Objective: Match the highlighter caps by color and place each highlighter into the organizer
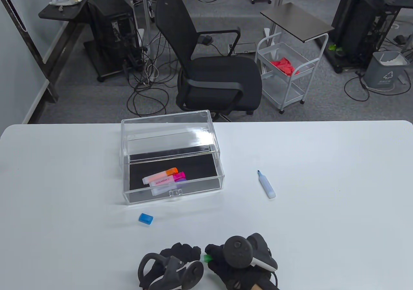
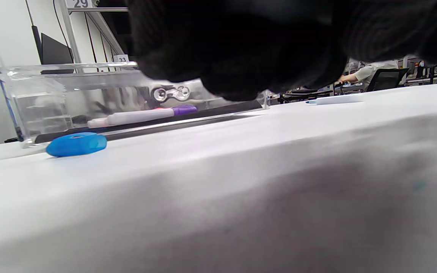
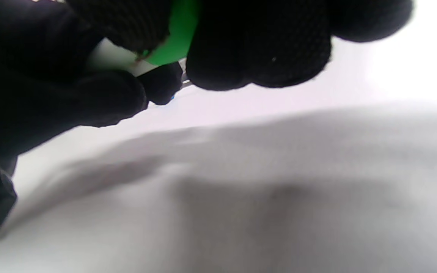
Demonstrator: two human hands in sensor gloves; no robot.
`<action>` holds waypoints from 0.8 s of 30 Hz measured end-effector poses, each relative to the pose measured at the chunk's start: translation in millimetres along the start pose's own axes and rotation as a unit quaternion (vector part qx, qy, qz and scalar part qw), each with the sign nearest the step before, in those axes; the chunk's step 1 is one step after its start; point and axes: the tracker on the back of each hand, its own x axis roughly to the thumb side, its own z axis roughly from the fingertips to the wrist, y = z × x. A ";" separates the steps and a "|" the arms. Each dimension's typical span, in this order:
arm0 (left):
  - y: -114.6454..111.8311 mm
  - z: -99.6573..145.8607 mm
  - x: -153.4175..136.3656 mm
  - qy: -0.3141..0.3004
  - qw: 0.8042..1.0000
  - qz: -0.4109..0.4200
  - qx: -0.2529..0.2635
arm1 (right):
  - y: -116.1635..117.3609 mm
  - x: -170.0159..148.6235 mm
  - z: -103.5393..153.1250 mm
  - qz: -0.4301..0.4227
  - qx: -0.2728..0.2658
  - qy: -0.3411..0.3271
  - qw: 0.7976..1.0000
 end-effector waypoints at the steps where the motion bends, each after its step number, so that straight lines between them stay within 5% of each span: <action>1: 0.4 0.8 -0.9 0.001 1.000 0.006 0.003 | -0.2 2.9 0.6 0.010 -0.006 -0.008 1.000; 18: -1.8 2.9 -4.9 0.007 0.999 0.044 0.001 | 3.7 12.1 0.4 0.020 -0.016 -0.040 0.999; 24: -2.9 0.3 -10.2 0.029 0.998 0.055 -0.018 | 0.9 -6.0 2.4 -0.092 -0.029 0.026 0.995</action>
